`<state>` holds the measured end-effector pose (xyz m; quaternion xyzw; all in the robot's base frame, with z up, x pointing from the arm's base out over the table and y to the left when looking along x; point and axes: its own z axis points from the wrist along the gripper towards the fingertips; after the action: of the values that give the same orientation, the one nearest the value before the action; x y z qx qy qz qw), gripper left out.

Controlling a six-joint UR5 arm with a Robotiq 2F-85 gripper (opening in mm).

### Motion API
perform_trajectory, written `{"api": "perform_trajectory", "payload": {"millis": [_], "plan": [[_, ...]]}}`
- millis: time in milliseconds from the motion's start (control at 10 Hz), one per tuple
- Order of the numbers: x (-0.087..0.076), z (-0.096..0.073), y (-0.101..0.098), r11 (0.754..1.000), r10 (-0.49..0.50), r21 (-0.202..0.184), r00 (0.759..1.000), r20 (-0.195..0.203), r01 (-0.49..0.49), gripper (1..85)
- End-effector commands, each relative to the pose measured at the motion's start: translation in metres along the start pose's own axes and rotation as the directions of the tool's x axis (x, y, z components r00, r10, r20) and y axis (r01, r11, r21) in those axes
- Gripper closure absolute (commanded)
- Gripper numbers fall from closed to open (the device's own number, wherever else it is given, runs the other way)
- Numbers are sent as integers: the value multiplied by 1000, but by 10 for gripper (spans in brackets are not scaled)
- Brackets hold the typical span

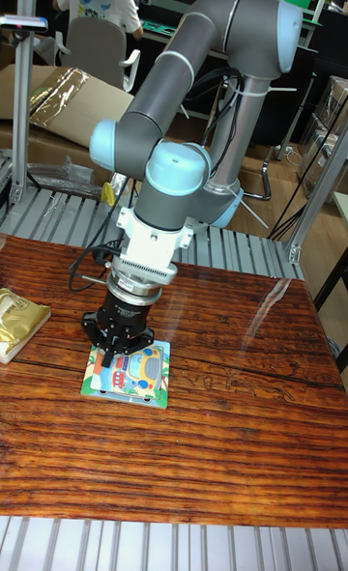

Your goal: Assemble one piece of a puzzle

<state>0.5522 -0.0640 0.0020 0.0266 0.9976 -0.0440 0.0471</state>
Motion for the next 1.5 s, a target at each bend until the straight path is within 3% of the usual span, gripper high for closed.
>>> {"api": "perform_trajectory", "payload": {"millis": [0, 400, 700, 800, 900, 1000, 1200, 1400], "plan": [[3, -5, 2, 1000, 12, 0, 1000, -20, -12, 843], [6, -13, -3, 1000, 12, 25, 999, -41, -11, 843], [13, -24, -23, 997, -11, 80, 998, -70, 16, 843], [16, -28, -31, 997, -15, 77, 997, -75, 21, 843], [18, -33, -21, 1000, 23, 0, 997, -76, -23, 843], [18, -41, -19, 999, 30, -40, 996, -80, -33, 843], [18, -46, -28, 1000, 23, -15, 996, -81, -25, 843], [33, -46, -23, 997, 68, -27, 986, -152, -72, 843]]}}
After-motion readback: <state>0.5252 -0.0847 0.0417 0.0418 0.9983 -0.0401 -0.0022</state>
